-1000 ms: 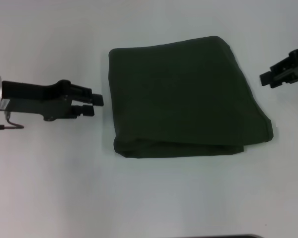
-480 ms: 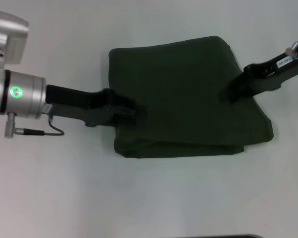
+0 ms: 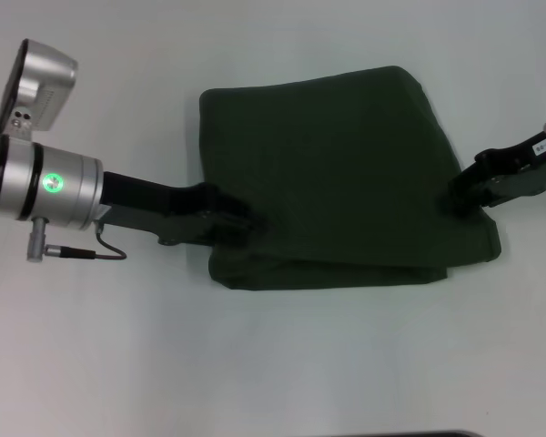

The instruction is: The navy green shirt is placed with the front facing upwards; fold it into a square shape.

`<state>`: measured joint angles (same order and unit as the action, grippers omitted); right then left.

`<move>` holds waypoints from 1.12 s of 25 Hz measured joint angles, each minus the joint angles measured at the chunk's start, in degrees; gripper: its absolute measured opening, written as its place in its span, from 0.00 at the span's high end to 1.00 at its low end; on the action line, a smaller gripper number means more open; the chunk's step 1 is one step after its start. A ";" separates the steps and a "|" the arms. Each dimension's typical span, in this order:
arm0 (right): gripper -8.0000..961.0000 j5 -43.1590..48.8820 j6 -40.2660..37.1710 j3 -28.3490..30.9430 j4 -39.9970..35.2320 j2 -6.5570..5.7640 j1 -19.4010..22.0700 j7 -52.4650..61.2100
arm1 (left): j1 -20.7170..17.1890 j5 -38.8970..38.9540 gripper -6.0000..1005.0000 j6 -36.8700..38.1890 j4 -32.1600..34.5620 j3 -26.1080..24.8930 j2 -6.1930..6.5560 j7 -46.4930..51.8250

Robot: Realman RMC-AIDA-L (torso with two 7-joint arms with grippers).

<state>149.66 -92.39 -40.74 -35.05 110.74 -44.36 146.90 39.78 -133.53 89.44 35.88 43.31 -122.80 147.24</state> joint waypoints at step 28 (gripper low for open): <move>0.64 -17.19 -5.07 3.24 -8.79 -2.58 -3.78 3.51 | 0.24 2.18 0.60 5.89 6.41 -6.34 2.84 0.46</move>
<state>132.47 -97.46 -37.49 -43.84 108.17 -48.14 150.41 40.01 -131.36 95.34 42.29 36.96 -119.97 147.70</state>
